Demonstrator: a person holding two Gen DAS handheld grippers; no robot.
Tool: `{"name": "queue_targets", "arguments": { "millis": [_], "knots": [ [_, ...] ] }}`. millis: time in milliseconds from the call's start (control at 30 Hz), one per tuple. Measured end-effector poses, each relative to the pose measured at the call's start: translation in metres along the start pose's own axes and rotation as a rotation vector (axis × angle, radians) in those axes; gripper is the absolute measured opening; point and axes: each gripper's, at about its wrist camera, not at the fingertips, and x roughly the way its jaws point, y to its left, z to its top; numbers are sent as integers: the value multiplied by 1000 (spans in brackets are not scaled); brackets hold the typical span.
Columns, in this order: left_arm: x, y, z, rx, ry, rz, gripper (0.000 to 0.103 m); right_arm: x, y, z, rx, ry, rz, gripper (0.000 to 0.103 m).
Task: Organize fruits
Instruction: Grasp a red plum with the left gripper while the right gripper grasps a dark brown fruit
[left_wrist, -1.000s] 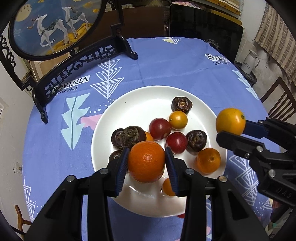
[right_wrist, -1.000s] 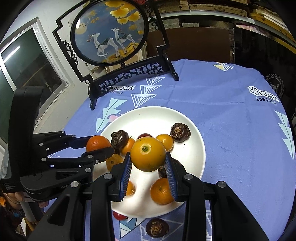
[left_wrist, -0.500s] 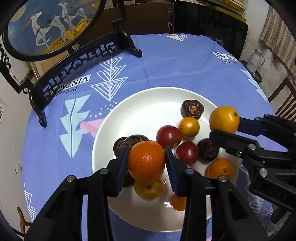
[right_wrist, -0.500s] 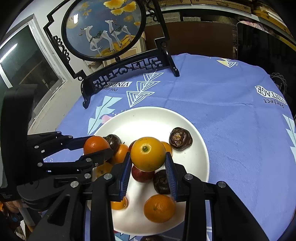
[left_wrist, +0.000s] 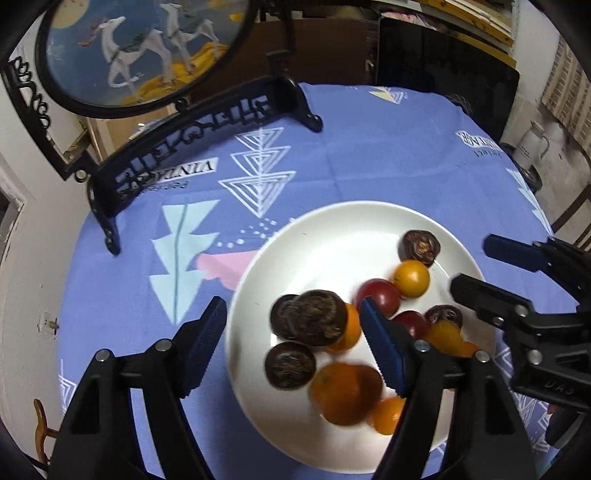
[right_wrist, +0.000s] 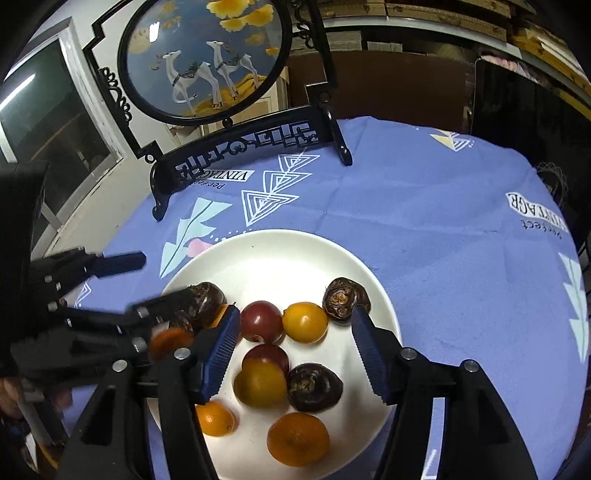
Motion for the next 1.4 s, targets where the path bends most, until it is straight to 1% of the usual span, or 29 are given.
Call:
{"name": "queue_targets", "arguments": {
  "millis": [100, 200, 333, 433, 467, 600, 700, 800, 833, 867, 900, 933, 967, 1100, 1167, 1233, 1300, 1400],
  "knots": [
    [-6, 6, -3, -10, -6, 7, 72, -8, -4, -5, 6, 0, 2, 63],
    [-13, 8, -11, -5, -9, 10, 72, -20, -9, -19, 8, 3, 5, 63],
    [-24, 7, -27, 6, -15, 2, 73, -34, -10, -48, -1, 28, 21, 65],
    [-36, 8, -46, -5, -13, -22, 73, -41, -5, -86, -35, 79, 35, 66],
    [-39, 7, -52, -3, -12, -28, 73, -41, -1, -102, -53, 111, 39, 67],
    [-51, -2, -86, 20, 10, -65, 73, -25, 12, -145, -108, 210, 14, 67],
    [-55, -13, -116, 47, 47, -92, 73, -14, 19, -154, -127, 216, -16, 67],
    [-53, -24, -141, 65, 91, -117, 73, -2, 23, -154, -134, 218, -31, 67],
    [-52, -28, -147, 64, 104, -126, 73, 1, 25, -153, -143, 212, -45, 63],
    [-49, -33, -156, 64, 124, -143, 73, 2, 26, -152, -154, 209, -53, 46],
    [-47, -37, -160, 63, 134, -149, 73, 2, 29, -151, -166, 213, -72, 41],
    [-44, -40, -163, 59, 140, -150, 73, 1, 29, -149, -168, 225, -65, 41],
    [-42, -44, -167, 58, 146, -153, 73, -1, 27, -148, -149, 235, -37, 41],
    [-31, -58, -168, 33, 131, -160, 73, -16, 22, -151, -126, 230, -18, 41],
    [-23, -63, -162, -3, 113, -150, 73, -22, 16, -154, -93, 225, -8, 41],
    [-14, -66, -157, -34, 112, -143, 72, -27, 13, -157, -73, 221, -5, 41],
    [-5, -68, -153, -55, 119, -126, 68, -31, 11, -159, -63, 218, -1, 41],
    [10, -71, -150, -81, 141, -112, 58, -34, 9, -162, -59, 215, 3, 41]
  ]
}}
